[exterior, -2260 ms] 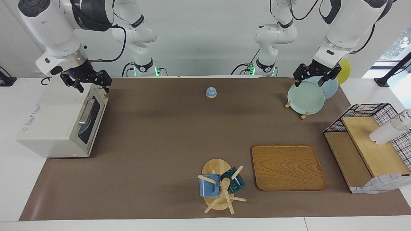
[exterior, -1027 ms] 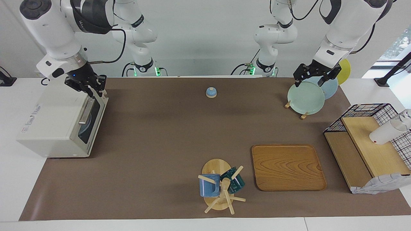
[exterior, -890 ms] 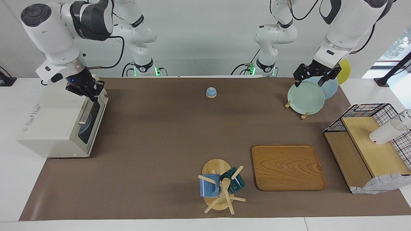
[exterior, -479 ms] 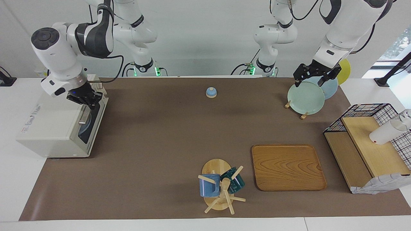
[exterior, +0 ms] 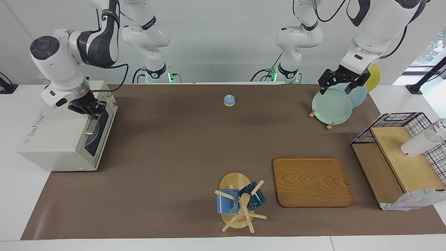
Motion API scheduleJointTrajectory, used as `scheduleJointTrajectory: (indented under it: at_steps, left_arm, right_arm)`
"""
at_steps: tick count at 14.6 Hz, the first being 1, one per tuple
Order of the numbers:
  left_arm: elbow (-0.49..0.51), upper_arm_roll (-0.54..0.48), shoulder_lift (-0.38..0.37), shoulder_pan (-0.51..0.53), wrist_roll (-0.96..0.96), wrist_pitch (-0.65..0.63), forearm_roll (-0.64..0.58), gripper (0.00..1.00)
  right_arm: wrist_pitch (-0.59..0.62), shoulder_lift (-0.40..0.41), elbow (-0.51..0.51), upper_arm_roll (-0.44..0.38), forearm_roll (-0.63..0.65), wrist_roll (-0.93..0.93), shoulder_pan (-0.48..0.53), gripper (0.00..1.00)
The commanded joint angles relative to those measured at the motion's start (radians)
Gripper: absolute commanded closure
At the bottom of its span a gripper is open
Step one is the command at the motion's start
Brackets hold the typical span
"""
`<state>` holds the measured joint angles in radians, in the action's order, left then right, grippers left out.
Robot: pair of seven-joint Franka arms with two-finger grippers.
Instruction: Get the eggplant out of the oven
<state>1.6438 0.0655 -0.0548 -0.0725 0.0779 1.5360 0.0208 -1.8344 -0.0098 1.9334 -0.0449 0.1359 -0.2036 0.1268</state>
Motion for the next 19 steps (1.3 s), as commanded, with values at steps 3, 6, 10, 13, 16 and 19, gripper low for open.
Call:
scheduleJointTrajectory:
  at_steps: [3,6,10,13,16,19]
  left_arm:
    - [0.010,-0.004,-0.008,-0.004,-0.003,0.006,-0.022,0.00]
    - [0.010,-0.004,-0.010,-0.004,-0.003,0.006,-0.022,0.00]
    - [0.010,-0.004,-0.008,-0.004,-0.003,0.006,-0.022,0.00]
    - [0.010,-0.004,-0.010,-0.004,-0.003,0.006,-0.022,0.00]
    - [0.010,-0.004,-0.010,-0.004,-0.003,0.006,-0.022,0.00]
    - [0.010,-0.004,-0.010,-0.004,-0.003,0.006,-0.022,0.00]
  right_arm:
    - [-0.061,-0.033,0.085,0.007,0.005,-0.031,0.020,1.00]
    - [-0.098,-0.033,0.114,0.008,0.002,-0.025,0.022,1.00]
    - [-0.131,-0.024,0.134,0.010,-0.013,0.013,-0.005,1.00]
    - [-0.215,-0.019,0.202,0.010,-0.056,0.068,-0.045,1.00]
    - [-0.284,0.030,0.225,0.010,-0.102,0.107,-0.079,1.00]
    - [-0.350,0.047,0.245,0.011,-0.113,0.137,-0.124,1.00]
